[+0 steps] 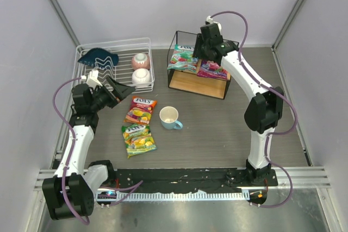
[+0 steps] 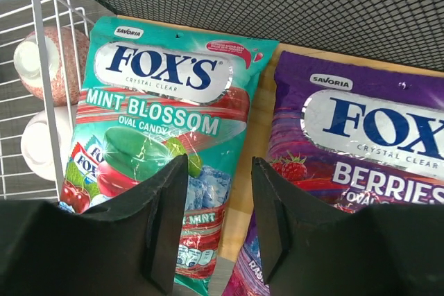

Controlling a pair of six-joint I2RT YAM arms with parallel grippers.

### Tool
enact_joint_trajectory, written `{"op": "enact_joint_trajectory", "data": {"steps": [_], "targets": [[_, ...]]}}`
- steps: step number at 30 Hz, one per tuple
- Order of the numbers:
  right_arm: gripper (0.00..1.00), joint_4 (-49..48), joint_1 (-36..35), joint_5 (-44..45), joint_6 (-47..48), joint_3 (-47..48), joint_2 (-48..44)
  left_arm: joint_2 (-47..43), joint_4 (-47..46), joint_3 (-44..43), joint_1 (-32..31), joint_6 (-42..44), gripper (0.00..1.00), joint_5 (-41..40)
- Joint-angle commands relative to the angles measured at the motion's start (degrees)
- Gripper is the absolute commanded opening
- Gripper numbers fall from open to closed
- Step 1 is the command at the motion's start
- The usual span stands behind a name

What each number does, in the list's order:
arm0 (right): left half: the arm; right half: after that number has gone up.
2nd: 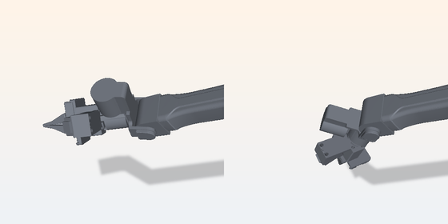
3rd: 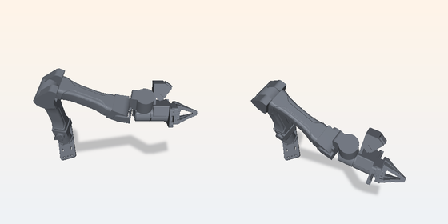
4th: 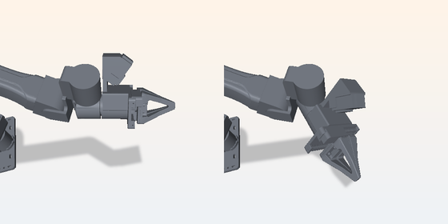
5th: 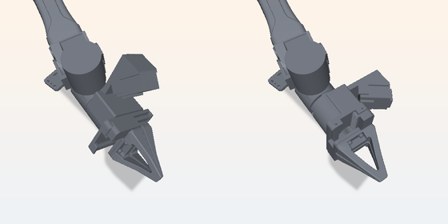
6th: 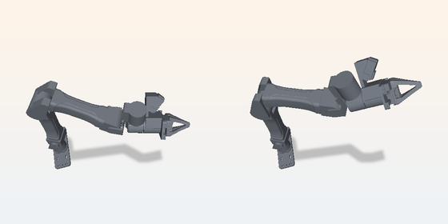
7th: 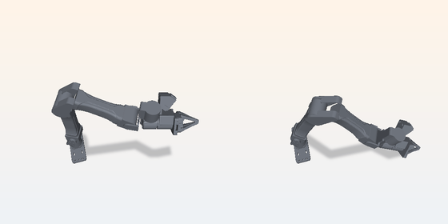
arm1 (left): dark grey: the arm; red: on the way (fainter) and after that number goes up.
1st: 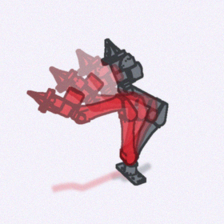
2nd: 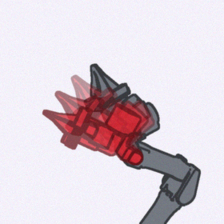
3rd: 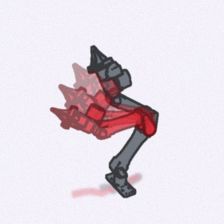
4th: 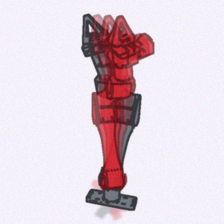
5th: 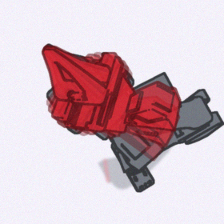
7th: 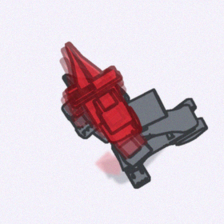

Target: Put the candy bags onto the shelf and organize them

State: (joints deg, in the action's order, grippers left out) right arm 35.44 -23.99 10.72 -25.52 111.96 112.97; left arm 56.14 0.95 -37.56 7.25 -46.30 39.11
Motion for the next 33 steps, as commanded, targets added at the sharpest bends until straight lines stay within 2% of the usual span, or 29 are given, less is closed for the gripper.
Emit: {"op": "enact_joint_trajectory", "data": {"steps": [1,11,15,22,24,27,28,33], "targets": [[0.47,0.33,-0.01,-1.93,-1.55,2.47,-0.56,-0.15,-2.62,0.47,0.58,-0.63,1.0,1.76],[0.47,-0.2,-0.09,-2.81,-2.87,1.33,0.5,-0.15,-3.24,0.65,0.84,-1.07,1.0,2.28],[0.51,-0.2,-0.09,-3.16,-3.4,1.33,1.37,-0.07,-3.5,0.65,0.93,-1.24,1.0,2.37],[0.52,-0.64,-0.01,-3.87,-3.84,0.8,2.17,-0.07,-3.76,0.82,1.19,-1.51,1.0,2.72],[0.49,-0.73,0.08,-3.87,-4.01,0.8,2.34,-0.15,-3.76,0.91,1.19,-1.51,1.0,2.64],[0.39,-0.9,0.17,-4.04,-4.36,0.71,2.52,-0.07,-3.85,0.91,1.28,-1.6,1.0,2.64],[0.3,-0.9,0.34,-3.95,-4.54,0.63,2.43,-0.07,-3.94,0.91,1.37,-1.6,1.0,2.64],[0.14,-1.6,0.87,-4.83,-4.89,-0.51,1.82,0.02,-4.11,0.91,1.54,-1.77,1.0,2.72]]}}
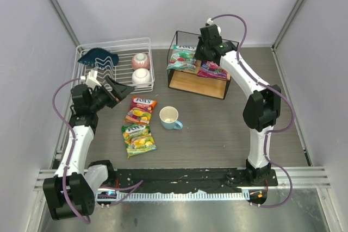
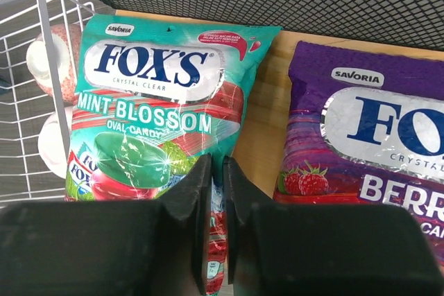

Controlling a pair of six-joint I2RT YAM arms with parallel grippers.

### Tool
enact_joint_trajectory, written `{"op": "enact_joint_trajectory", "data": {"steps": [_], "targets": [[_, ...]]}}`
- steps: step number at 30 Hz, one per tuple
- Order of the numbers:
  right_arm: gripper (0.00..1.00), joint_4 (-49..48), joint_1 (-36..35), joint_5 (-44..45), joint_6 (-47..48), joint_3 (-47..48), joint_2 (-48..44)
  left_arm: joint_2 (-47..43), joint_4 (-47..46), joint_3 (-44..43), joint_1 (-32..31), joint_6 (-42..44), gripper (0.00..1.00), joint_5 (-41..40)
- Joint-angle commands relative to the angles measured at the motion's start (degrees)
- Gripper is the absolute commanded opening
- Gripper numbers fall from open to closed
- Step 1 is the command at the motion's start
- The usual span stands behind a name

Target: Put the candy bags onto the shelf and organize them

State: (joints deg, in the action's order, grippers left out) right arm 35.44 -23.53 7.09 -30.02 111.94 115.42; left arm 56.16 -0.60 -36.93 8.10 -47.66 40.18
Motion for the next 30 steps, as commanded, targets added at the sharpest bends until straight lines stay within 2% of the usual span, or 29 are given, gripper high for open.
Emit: {"op": "enact_joint_trajectory", "data": {"steps": [1,5,26,27,28,29,30], "targets": [[0.11,-1.86,0.41,-1.2,-0.39,-0.67,-0.8,0.09,-2.56,0.28,0.6,-0.5,1.0,1.74],[0.01,-2.48,0.77,-1.12,-0.39,-1.72,-1.95,0.09,-2.74,0.37,0.78,-0.68,1.0,1.83],[0.01,-5.12,0.94,3.37,-0.83,-10.43,-11.35,0.35,-3.71,0.8,1.04,-1.3,0.99,2.27],[0.02,-5.12,0.94,3.37,-0.83,-10.43,-11.35,0.35,-3.71,0.8,1.04,-1.3,0.99,2.27],[0.07,-5.12,0.94,3.45,-0.83,-10.51,-11.35,0.27,-3.71,0.8,0.96,-1.3,0.99,2.27],[0.21,-5.21,0.94,3.37,-0.92,-10.6,-11.35,0.26,-3.71,0.72,1.04,-1.38,0.99,2.27],[0.26,-5.64,1.03,3.11,-0.92,-10.95,-11.79,0.26,-3.71,0.72,1.04,-1.3,0.99,2.27]]}}
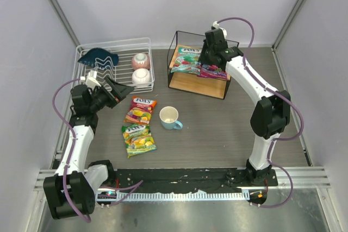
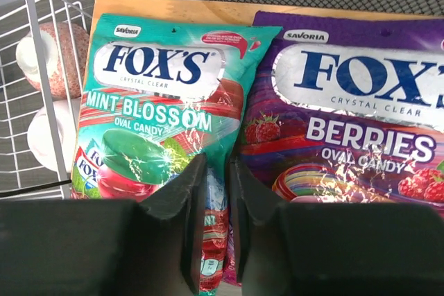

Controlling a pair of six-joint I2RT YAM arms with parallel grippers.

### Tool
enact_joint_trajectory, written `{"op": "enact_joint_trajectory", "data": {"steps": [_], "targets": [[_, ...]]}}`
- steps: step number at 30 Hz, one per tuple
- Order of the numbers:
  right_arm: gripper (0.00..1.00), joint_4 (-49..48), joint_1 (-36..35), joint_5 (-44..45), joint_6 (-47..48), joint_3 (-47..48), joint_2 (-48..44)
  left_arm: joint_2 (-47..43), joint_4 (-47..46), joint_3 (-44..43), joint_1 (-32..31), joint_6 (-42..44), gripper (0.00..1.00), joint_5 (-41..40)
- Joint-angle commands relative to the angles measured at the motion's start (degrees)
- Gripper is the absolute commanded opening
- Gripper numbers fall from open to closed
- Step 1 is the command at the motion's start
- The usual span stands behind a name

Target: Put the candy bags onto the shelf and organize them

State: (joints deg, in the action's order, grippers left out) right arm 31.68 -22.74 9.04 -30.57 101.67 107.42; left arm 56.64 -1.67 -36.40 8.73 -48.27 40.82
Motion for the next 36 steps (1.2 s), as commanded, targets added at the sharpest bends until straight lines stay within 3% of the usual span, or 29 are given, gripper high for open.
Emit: {"op": "enact_joint_trajectory", "data": {"steps": [1,4,10,16,24,29,36], "targets": [[0.29,-2.84,0.16,1.07,-0.28,-1.03,-4.14,-0.13,-2.63,0.19,0.41,-0.77,0.99,1.81],[0.36,-5.04,0.15,1.25,-0.02,-2.52,-6.16,-0.22,-2.72,0.19,0.41,-0.68,0.99,1.72],[0.36,-9.79,0.15,-3.22,2.88,-6.04,-11.69,-0.13,-2.72,0.19,0.5,-0.68,0.99,1.81],[0.36,-7.0,-0.55,-11.75,8.32,-5.87,-14.16,0.05,-2.72,0.19,0.5,-0.77,0.99,1.81],[0.35,3.46,-7.22,-16.69,17.11,-1.83,-9.43,0.22,-2.81,0.19,0.5,-0.77,0.99,1.72],[0.35,5.06,-11.18,-14.22,19.4,-0.77,-7.4,0.22,-2.81,0.28,0.5,-0.77,0.99,1.72],[0.35,6.2,-11.54,-15.81,20.11,1.86,-4.06,0.31,-2.99,0.37,0.5,-0.95,0.99,1.81]]}}
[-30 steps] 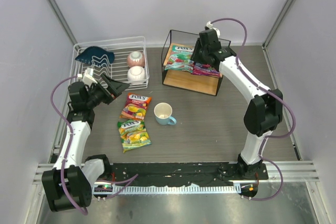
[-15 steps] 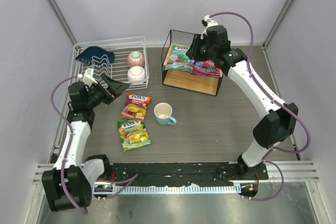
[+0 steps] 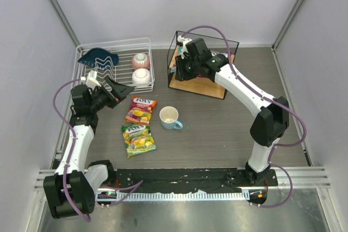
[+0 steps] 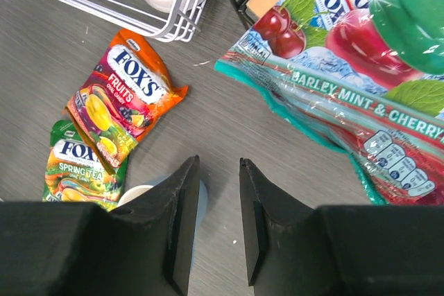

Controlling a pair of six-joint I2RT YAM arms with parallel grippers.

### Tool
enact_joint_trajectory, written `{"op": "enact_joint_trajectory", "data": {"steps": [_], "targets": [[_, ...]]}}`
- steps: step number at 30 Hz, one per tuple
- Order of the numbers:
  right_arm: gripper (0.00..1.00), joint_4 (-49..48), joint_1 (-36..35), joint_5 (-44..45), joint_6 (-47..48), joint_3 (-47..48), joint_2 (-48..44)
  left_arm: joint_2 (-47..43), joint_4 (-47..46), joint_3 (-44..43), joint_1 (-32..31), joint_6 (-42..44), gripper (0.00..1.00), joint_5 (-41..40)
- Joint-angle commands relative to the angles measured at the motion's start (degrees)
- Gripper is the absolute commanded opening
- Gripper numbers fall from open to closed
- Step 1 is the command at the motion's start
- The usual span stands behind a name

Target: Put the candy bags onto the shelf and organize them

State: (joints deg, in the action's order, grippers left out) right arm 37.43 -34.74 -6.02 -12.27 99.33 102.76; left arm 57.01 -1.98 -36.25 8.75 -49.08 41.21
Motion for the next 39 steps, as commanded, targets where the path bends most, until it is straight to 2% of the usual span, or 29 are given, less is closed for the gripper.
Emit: {"op": "enact_joint_trajectory", "data": {"steps": [1,8,23,32,39], "targets": [[0.35,0.45,0.38,-0.57,1.81,4.55,0.95,-0.06,-2.77,0.13,0.56,-0.14,0.99,1.42],[0.35,0.45,0.38,0.84,1.46,7.8,5.6,0.03,-2.94,0.3,0.56,-0.31,0.99,1.5],[0.35,-0.69,0.38,3.91,0.85,8.95,8.95,0.03,-3.03,0.48,0.56,-0.32,0.99,1.59],[0.35,-7.1,0.38,5.85,-2.93,6.93,9.65,0.03,-2.94,0.48,0.56,-0.31,0.99,1.59],[0.35,-10.27,0.38,10.76,-5.04,5.26,8.95,0.03,-2.94,0.39,0.65,-0.31,0.99,1.5]]}}
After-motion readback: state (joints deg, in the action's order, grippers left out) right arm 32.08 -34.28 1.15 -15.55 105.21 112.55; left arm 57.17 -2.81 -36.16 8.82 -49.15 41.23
